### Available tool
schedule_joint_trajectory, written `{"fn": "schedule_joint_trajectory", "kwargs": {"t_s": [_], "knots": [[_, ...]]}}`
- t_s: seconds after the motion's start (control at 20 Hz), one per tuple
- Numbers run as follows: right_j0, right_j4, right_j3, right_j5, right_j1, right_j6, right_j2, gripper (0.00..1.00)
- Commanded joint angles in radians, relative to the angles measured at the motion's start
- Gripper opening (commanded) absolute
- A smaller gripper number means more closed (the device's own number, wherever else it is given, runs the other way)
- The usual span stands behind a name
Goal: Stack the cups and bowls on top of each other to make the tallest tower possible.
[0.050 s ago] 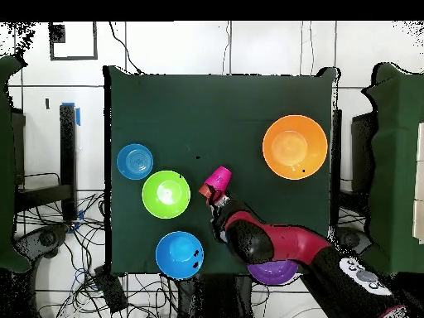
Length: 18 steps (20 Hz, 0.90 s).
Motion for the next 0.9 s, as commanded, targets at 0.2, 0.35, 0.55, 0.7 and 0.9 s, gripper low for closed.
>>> {"fn": "schedule_joint_trajectory", "kwargs": {"t_s": [0.2, 0.35, 0.55, 0.7, 0.9], "knots": [[0.046, 0.087, 0.045, -0.034, -0.029, 0.166, -0.097, 1.0], [0.055, 0.105, 0.051, -0.047, -0.028, 0.164, -0.101, 1.0], [0.074, 0.116, 0.035, -0.093, 0.01, 0.165, -0.122, 1.0], [0.107, 0.123, 0.011, -0.138, 0.055, 0.167, -0.152, 1.0], [0.151, 0.14, -0.012, -0.176, 0.097, 0.161, -0.185, 1.0]]}}
